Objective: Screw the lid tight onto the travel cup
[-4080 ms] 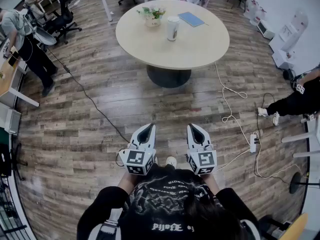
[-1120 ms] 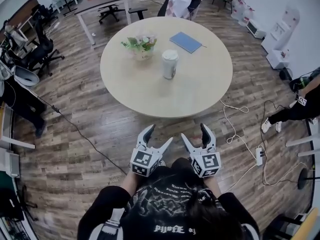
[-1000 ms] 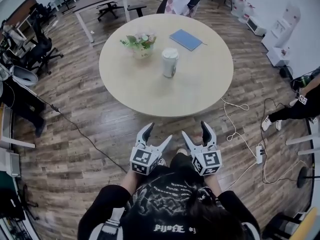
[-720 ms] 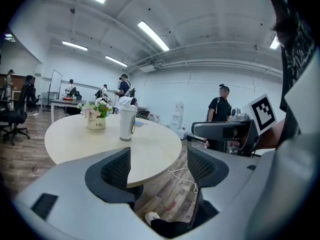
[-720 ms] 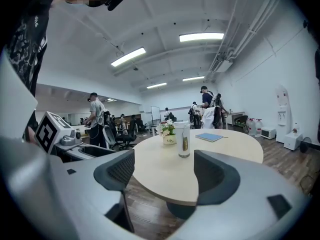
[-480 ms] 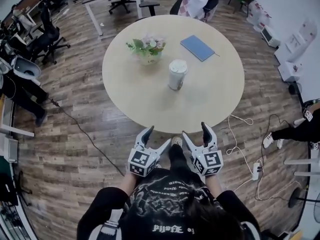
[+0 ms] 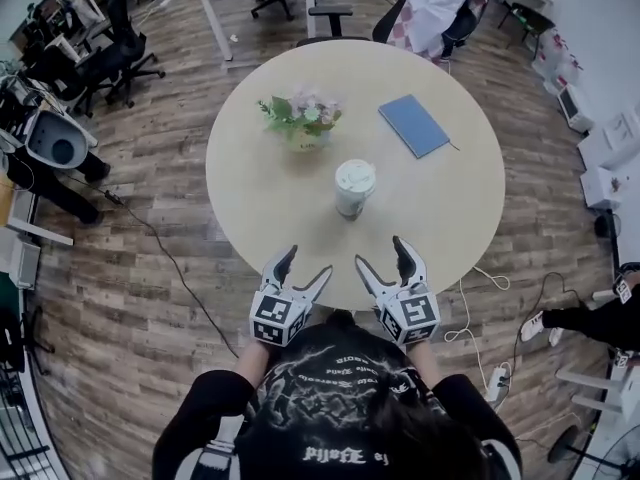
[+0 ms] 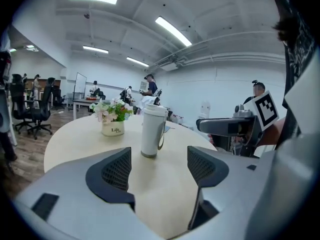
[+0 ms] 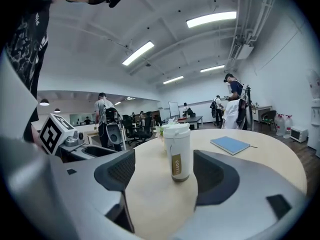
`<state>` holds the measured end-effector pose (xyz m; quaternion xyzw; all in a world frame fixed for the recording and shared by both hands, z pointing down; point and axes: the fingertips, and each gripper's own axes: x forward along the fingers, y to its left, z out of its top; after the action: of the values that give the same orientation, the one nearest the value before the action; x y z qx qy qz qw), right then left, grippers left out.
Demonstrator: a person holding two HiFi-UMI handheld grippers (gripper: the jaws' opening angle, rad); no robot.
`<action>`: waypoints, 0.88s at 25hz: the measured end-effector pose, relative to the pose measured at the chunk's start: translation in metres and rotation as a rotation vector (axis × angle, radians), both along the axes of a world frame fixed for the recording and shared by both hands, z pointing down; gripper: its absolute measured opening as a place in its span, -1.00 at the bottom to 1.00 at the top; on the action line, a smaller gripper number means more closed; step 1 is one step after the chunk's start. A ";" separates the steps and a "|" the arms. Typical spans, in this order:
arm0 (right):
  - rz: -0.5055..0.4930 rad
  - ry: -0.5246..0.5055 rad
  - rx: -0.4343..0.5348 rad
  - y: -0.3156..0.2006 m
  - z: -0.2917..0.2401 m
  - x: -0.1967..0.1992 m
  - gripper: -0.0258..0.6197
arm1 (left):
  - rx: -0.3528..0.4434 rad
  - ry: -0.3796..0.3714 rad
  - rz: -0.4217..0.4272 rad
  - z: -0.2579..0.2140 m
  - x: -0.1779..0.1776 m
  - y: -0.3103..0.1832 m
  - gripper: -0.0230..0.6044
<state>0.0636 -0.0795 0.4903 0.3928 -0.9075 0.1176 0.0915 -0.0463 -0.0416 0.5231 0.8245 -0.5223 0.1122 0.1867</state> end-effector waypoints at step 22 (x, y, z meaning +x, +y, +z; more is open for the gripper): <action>-0.041 0.040 -0.066 -0.072 0.005 0.009 0.17 | -0.040 -0.065 0.037 0.026 -0.012 -0.127 0.25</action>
<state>0.0725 -0.1519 0.4949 0.3729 -0.9091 0.1377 0.1248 -0.0588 -0.1682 0.5495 0.8260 -0.5104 0.1527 0.1842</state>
